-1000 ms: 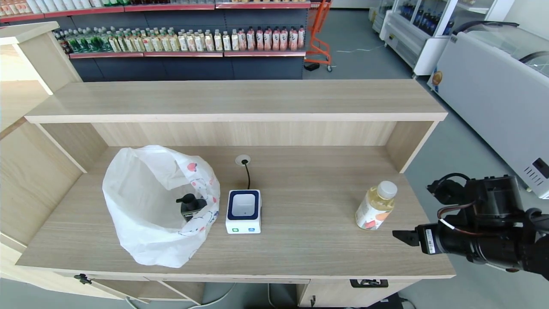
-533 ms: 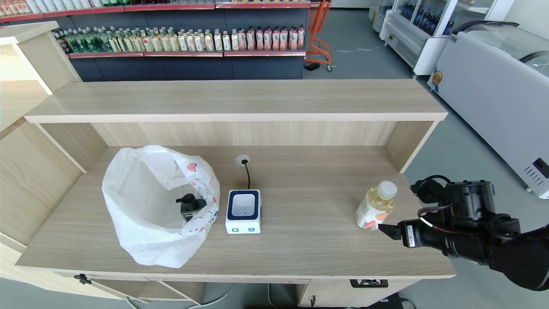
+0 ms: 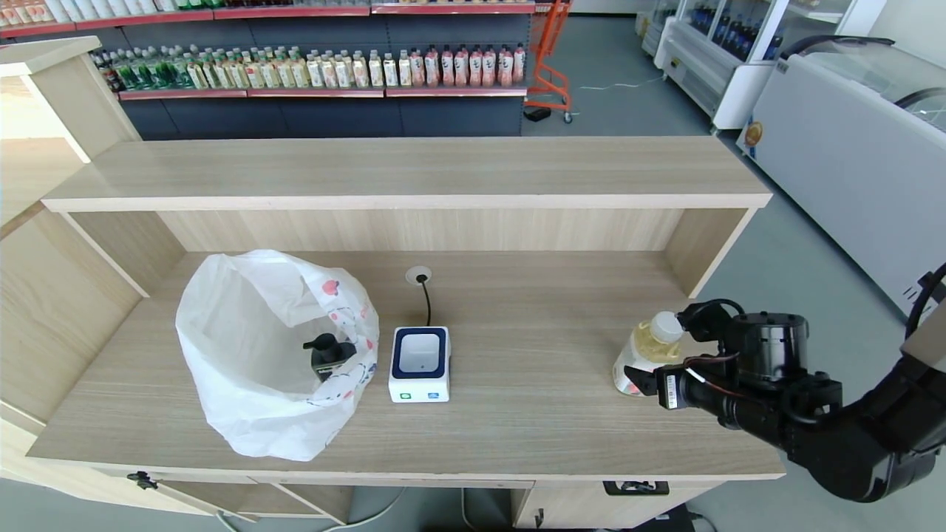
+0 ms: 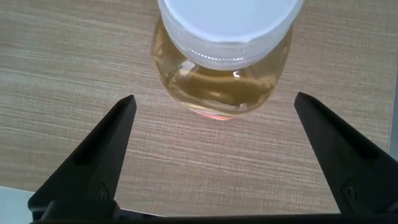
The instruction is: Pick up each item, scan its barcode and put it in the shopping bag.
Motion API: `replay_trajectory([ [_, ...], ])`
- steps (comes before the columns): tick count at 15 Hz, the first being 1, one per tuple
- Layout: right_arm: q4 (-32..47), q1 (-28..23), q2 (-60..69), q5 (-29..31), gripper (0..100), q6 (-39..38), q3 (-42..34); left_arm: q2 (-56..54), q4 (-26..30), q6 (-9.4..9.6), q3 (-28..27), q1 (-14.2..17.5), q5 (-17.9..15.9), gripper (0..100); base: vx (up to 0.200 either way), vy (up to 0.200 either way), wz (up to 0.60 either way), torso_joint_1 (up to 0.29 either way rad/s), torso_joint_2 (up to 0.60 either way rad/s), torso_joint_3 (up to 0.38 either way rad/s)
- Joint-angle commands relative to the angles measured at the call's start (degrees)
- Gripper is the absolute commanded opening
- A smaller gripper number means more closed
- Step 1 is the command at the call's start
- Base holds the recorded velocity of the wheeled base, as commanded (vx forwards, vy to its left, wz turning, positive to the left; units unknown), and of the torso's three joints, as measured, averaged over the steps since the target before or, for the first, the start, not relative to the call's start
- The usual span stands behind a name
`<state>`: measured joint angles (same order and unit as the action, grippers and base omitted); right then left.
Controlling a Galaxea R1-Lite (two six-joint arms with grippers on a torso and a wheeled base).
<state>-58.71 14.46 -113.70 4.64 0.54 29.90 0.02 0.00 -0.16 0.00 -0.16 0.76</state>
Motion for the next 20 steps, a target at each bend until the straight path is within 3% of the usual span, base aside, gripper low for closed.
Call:
replay_trajectory([
  [1, -1.7, 0.7, -3.7, 0.2, 100, -0.1, 1.2, 0.0, 0.0, -0.02, 0.0, 0.0, 0.0, 100, 0.0, 0.0, 0.0, 0.0, 0.0, 0.0],
  [9, -8.9, 2.6, -10.6, 0.4, 100, 0.2, 6.8, 0.0, 0.0, -0.02, 0.0, 0.0, 0.0, 100, 0.0, 0.0, 0.0, 0.0, 0.0, 0.0],
  [16, -10.0, 2.3, -12.5, 0.0, 100, 1.8, 9.2, 0.0, 0.0, -0.02, 0.0, 0.0, 0.0, 100, 0.0, 0.0, 0.0, 0.0, 0.0, 0.0],
  [17, -10.6, 2.3, -12.6, 0.0, 0, 2.0, 9.2, 0.0, 0.0, -0.02, 0.0, 0.0, 0.0, 100, 0.0, 0.0, 0.0, 0.0, 0.0, 0.0],
  [20, -10.8, 2.2, -13.1, -0.1, 0, 3.0, 9.3, 0.0, 0.0, -0.02, 0.0, 0.0, 0.0, 100, 0.0, 0.0, 0.0, 0.0, 0.0, 0.0],
])
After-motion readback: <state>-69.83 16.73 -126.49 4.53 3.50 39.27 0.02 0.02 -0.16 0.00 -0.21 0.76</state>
